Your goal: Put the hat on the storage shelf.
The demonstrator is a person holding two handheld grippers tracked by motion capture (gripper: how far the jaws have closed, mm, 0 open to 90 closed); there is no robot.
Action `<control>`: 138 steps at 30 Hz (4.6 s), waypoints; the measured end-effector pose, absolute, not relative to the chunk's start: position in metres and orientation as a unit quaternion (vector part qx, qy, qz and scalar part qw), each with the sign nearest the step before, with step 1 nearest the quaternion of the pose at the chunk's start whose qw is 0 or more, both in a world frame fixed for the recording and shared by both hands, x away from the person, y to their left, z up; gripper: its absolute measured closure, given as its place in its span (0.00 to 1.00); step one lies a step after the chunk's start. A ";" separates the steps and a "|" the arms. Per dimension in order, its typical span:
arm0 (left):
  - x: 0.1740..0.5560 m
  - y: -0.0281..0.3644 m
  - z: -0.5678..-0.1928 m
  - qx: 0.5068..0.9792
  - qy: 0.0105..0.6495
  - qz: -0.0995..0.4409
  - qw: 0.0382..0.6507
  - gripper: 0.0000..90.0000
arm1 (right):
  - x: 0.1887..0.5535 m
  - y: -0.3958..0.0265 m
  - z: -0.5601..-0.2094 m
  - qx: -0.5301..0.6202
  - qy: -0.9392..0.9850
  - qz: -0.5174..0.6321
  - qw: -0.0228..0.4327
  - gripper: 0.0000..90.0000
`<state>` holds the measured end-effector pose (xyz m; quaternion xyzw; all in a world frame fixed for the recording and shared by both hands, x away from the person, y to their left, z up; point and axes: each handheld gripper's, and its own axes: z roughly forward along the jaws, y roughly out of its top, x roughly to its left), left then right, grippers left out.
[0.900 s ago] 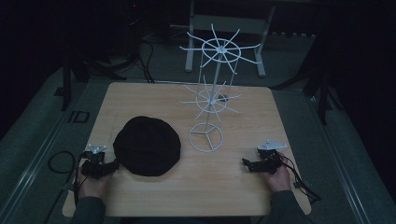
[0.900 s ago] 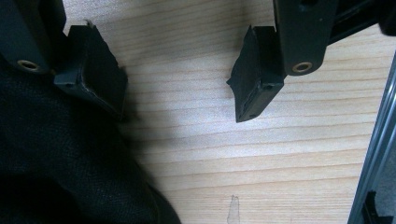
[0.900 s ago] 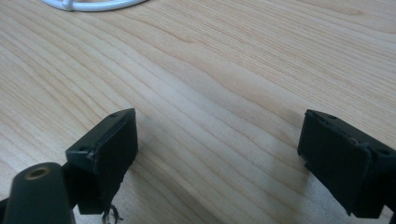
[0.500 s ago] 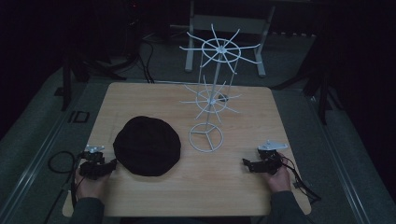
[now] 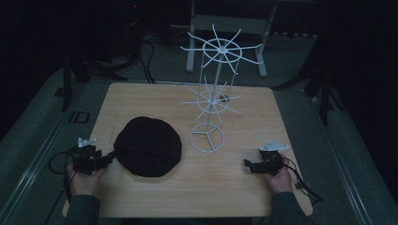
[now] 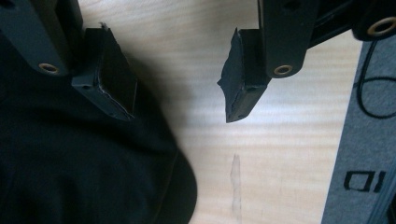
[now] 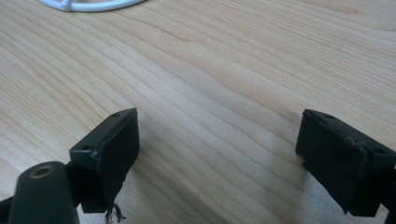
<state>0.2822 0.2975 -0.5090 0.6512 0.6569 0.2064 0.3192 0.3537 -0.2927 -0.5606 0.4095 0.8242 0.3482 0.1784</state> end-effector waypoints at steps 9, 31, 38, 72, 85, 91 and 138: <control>0.299 0.291 -0.491 0.668 0.629 0.216 0.333 0.48 | 0.354 -0.293 -0.561 0.411 0.823 0.349 0.178 0.15; 0.359 0.273 -0.517 0.715 0.621 0.195 0.255 0.47 | 0.353 -0.292 -0.560 0.412 0.823 0.348 0.178 0.15; 0.361 0.267 -0.525 0.719 0.630 0.176 0.236 0.47 | 0.353 -0.292 -0.560 0.412 0.823 0.348 0.178 0.15; 0.356 0.271 -0.503 0.694 0.635 0.205 0.271 0.87 | 0.353 -0.292 -0.560 0.412 0.823 0.348 0.178 0.15; 0.352 0.272 -0.473 0.684 0.624 0.219 0.307 0.86 | 0.353 -0.292 -0.560 0.412 0.823 0.348 0.178 0.15; 0.351 0.273 -0.463 0.681 0.620 0.220 0.322 0.86 | 0.353 -0.292 -0.560 0.412 0.823 0.348 0.178 0.15; 0.332 0.289 -0.395 0.651 0.581 0.233 0.429 0.86 | 0.353 -0.292 -0.560 0.412 0.823 0.349 0.179 0.15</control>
